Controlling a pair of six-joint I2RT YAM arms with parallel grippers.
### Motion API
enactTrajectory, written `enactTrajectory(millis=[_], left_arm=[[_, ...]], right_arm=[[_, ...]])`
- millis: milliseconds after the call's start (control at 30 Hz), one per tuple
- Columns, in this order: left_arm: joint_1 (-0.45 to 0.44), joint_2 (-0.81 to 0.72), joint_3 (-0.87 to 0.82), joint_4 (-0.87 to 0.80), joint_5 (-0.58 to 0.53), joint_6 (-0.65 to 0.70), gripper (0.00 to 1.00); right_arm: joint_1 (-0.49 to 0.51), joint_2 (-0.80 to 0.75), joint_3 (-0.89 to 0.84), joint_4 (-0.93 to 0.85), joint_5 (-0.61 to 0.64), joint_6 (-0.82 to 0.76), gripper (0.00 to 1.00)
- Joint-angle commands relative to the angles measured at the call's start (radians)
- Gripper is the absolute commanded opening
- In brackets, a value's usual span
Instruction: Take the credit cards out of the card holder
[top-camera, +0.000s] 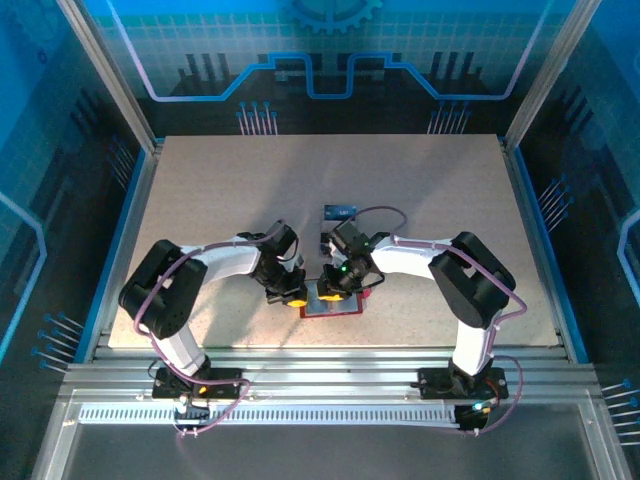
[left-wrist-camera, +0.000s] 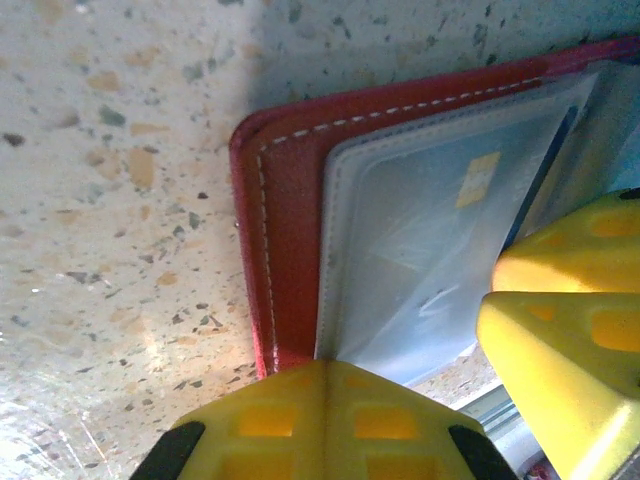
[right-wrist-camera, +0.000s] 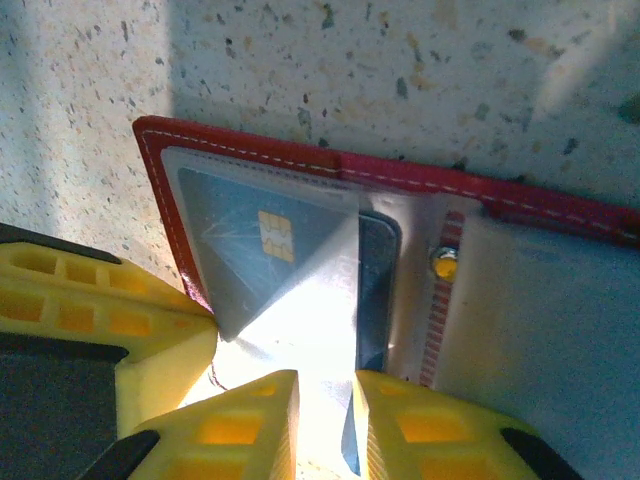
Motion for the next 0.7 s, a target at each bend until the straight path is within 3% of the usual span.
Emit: enactTrajectory(millis=[0, 667], left_arm=[[0.008, 0.030, -0.021, -0.014, -0.011, 0.014, 0.00], [0.018, 0.051, -0.027, -0.018, -0.015, 0.029, 0.00]], right_arm=[[-0.007, 0.032, -0.012, -0.042, 0.026, -0.019, 0.22], [-0.007, 0.003, 0.028, -0.142, 0.113, -0.059, 0.21]])
